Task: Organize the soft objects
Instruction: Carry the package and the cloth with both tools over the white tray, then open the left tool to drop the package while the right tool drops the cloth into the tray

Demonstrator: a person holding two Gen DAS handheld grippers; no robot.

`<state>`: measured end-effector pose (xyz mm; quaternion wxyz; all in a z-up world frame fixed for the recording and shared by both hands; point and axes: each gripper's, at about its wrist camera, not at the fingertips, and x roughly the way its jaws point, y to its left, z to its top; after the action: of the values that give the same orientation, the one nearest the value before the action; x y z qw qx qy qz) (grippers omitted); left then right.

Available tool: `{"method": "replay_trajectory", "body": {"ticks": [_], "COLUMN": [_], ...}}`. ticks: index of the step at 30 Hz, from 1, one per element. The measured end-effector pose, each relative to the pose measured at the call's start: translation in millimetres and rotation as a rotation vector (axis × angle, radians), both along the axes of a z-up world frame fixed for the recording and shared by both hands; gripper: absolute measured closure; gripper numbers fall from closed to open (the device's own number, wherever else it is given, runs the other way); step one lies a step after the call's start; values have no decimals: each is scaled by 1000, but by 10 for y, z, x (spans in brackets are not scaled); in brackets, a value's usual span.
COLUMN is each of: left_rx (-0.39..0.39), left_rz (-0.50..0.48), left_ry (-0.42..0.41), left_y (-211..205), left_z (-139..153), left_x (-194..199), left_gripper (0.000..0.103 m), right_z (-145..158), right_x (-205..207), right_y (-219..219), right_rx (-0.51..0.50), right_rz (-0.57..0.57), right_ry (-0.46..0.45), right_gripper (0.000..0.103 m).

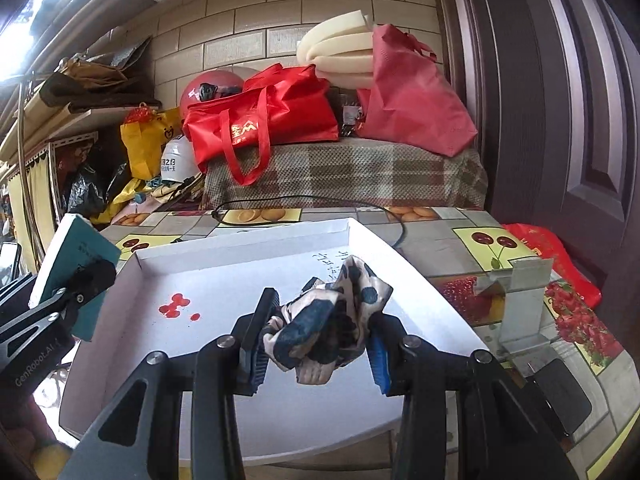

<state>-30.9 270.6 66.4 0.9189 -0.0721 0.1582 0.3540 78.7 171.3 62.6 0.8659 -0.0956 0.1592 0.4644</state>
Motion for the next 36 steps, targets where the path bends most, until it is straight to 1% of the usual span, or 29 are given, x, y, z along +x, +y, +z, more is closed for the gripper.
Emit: {"method": "replay_trajectory", "body": {"ticks": [5, 8, 13, 15, 16, 17, 18, 19, 20, 21, 23, 25, 33, 36], "left_rx": [-50, -52, -48, -48, -46, -49, -57, -64, -70, -74, -71, -63, -33, -20], "left_rz": [-22, -22, -22, -24, -20, -7, 2, 18, 28, 29, 29, 23, 16, 9], "left_ry": [52, 63, 64, 62, 59, 53, 46, 41, 35, 26, 10, 3, -21, -20], "left_y": [86, 82, 76, 77, 74, 88, 109, 131, 144, 156, 149, 134, 83, 34], "left_z": [-33, -41, -52, -51, -50, -47, -47, -44, -43, -41, -36, -34, -15, -16], "left_x": [107, 131, 140, 137, 129, 111, 95, 77, 60, 45, 14, 1, -46, -69], "left_gripper": [76, 76, 76, 69, 61, 52, 46, 30, 18, 14, 0, 0, 0, 0], "right_z": [-17, -38, -47, -44, -43, -42, -37, -34, -31, -29, -27, -23, 22, 56], "right_x": [-47, -47, -44, -48, -51, -52, -39, -14, 12, 41, 83, 93, -4, -71], "right_y": [152, 223, 256, 259, 255, 247, 230, 205, 186, 165, 126, 100, 32, -48], "right_rx": [-35, -69, -90, -92, -93, -91, -86, -75, -66, -57, -39, -28, 8, 51], "right_rz": [33, 40, 43, 38, 32, 16, -5, -13, -21, -34, -51, -60, -100, -121], "right_ry": [-3, -1, -1, -5, -8, -13, -13, -2, 10, 21, 41, 46, -12, -49], "right_gripper": [61, 61, 59, 52, 37, 19, 16, 15, 14, 12, 5, 0, 0, 0]}}
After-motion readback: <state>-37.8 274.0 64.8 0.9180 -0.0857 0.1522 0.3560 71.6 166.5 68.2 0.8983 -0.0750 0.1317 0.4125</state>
